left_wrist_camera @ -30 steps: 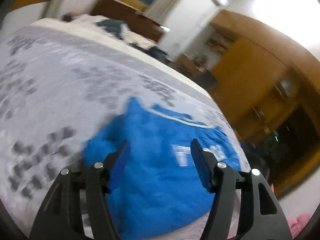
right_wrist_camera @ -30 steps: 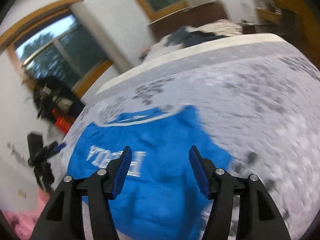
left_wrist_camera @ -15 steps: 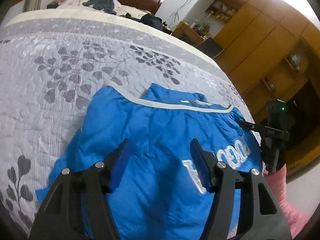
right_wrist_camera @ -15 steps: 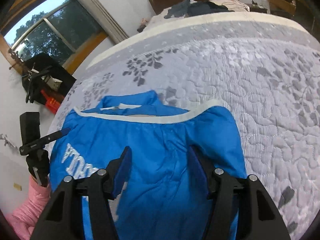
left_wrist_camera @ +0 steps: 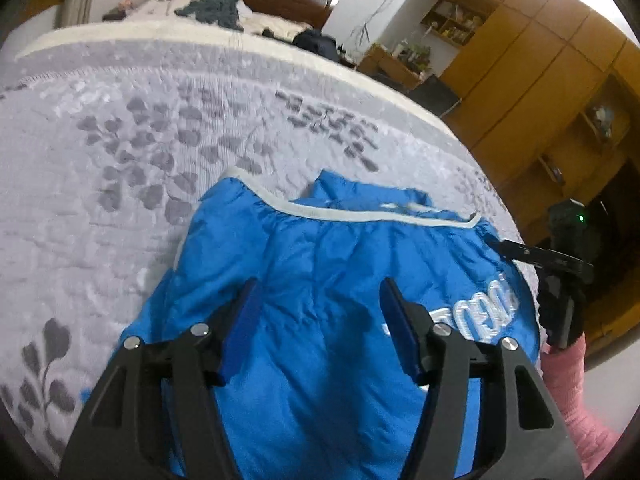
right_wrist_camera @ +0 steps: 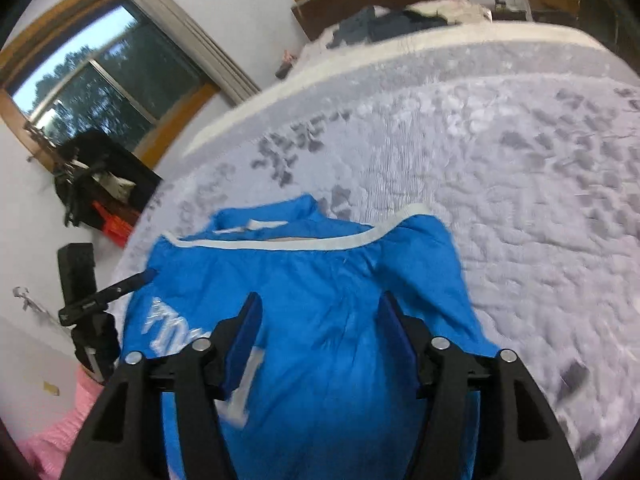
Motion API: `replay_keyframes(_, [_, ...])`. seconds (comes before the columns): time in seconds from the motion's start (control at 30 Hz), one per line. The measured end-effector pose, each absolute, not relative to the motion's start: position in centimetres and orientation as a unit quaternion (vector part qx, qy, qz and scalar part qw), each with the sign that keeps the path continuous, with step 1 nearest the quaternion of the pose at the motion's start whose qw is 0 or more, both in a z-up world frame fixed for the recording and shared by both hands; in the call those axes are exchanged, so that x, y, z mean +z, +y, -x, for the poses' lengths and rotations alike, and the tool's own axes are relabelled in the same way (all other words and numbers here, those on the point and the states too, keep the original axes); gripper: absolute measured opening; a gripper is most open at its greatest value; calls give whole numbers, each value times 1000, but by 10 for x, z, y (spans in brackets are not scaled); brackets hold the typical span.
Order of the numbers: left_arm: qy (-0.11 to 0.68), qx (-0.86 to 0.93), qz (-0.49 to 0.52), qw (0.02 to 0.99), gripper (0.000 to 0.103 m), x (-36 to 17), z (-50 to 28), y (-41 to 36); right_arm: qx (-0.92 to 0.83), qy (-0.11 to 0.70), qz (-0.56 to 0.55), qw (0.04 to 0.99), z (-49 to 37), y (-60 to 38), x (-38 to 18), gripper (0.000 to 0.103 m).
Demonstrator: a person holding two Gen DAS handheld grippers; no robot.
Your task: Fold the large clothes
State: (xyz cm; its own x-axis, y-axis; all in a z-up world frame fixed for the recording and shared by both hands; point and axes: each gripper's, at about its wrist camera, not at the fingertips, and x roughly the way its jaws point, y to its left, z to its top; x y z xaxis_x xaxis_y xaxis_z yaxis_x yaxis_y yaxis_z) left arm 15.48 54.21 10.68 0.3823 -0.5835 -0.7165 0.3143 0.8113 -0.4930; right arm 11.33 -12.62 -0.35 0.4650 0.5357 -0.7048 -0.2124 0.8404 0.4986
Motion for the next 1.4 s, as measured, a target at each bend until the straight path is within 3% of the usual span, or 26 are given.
replay_keyframes(0.27, [452,-254,96,849,76,143,-97,519,187,456,-213,844,-43,-183,12,81])
replay_keyframes(0.77, [457,-250,49,852,79,123,-47,484,246,476,-324,780,-20,-203,-72,83])
replay_keyframes(0.83, [459,-248,47,852,79,119,-48,482,252,471,-323,781,-22,-201,-72,81])
replay_keyframes(0.9, [459,-247,42,852,79,117,-48,481,265,468,-325,778,-24,-197,-73,69])
replay_keyframes(1.03, [458,-248,37,853,80,114,-47,479,285,473,-330,766,-31,-186,-79,58])
replay_keyframes(1.2, [462,-257,49,848,80,113,-48,483,287,458,-334,772,-25,-187,-69,36])
replay_keyframes(1.4, [460,-263,53,846,80,110,-49,484,278,463,-342,769,-26,-186,-74,34])
